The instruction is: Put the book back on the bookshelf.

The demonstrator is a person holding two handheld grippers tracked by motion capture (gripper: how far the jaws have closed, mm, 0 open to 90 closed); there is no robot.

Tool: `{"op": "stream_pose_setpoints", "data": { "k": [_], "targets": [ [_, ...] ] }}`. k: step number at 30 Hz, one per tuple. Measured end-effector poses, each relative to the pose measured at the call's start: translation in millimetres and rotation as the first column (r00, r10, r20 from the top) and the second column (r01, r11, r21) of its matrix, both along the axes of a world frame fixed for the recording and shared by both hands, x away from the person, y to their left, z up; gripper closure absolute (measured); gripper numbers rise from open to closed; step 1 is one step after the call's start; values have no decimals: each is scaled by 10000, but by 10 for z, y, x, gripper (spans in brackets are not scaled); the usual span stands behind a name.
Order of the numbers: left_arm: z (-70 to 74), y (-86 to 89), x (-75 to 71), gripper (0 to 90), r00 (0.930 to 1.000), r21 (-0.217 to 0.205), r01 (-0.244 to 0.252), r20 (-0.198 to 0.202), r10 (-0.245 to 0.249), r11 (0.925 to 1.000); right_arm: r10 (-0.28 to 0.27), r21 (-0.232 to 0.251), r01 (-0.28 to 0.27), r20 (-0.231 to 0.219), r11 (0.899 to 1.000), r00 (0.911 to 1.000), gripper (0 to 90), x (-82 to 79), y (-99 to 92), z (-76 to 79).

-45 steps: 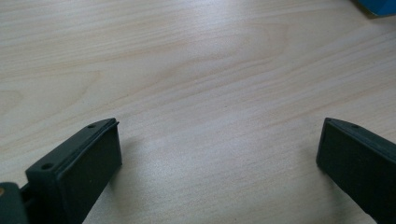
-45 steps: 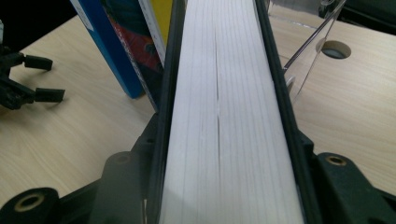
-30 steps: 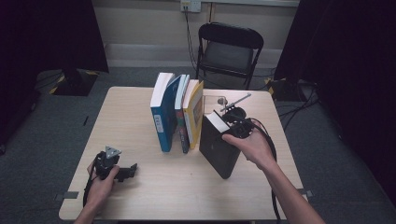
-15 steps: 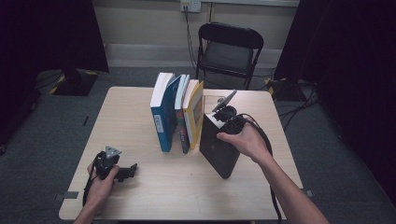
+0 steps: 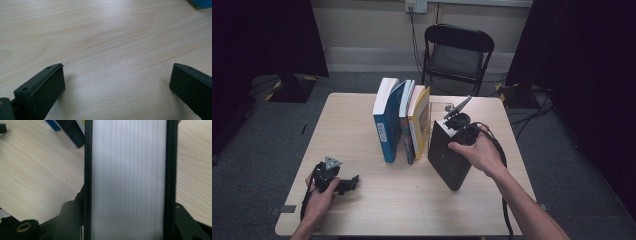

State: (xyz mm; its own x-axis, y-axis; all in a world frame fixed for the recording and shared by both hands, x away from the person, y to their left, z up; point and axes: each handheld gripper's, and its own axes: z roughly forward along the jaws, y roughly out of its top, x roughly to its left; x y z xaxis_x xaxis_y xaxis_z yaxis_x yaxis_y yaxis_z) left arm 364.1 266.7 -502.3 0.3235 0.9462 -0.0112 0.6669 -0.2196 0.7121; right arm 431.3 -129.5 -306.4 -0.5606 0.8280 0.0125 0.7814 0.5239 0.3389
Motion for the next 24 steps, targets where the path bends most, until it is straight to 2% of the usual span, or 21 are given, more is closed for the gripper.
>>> {"op": "stream_pose_setpoints", "data": {
  "k": [4,9,24],
  "targets": [
    [0,0,2,0,10000,-1,8,-1,-8,10000,-278,-35,279,147,9996,9995,536,51,-28,77],
    [-1,-1,4,0,10000,-16,15,8,-15,10000,-637,-69,638,199,9979,9978,536,157,-15,99],
    [-3,-5,19,0,10000,-27,81,23,-81,10000,-1349,-94,1349,8,9908,9909,536,445,102,8]
  ]
}}
